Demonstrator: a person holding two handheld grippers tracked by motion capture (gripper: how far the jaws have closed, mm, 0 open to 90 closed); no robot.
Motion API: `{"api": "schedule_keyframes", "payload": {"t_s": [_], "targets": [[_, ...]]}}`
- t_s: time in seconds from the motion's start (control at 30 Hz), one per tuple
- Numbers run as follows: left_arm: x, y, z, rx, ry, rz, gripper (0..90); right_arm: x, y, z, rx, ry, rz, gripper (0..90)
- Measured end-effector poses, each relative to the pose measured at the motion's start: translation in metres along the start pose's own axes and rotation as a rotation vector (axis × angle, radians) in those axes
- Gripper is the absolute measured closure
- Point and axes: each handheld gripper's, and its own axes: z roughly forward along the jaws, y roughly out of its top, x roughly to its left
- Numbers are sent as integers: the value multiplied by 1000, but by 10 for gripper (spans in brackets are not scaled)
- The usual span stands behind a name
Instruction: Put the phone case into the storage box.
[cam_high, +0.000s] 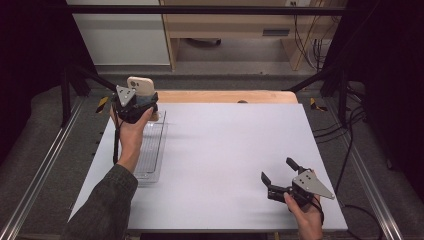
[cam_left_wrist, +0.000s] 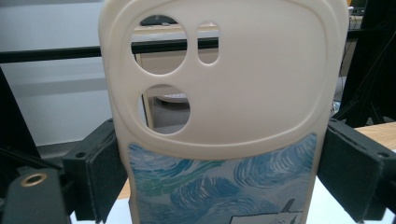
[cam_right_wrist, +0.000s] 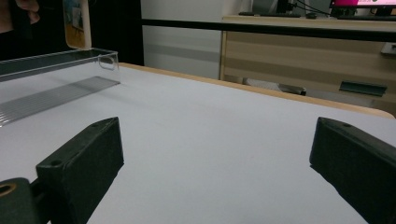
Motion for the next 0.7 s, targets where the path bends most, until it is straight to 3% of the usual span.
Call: {"api": "schedule_keyframes", "payload": {"t_s": [0.7], "targets": [[-2, -7, 6, 24, 18, 7, 104, 1, 0, -1, -3, 6, 4, 28]]}}
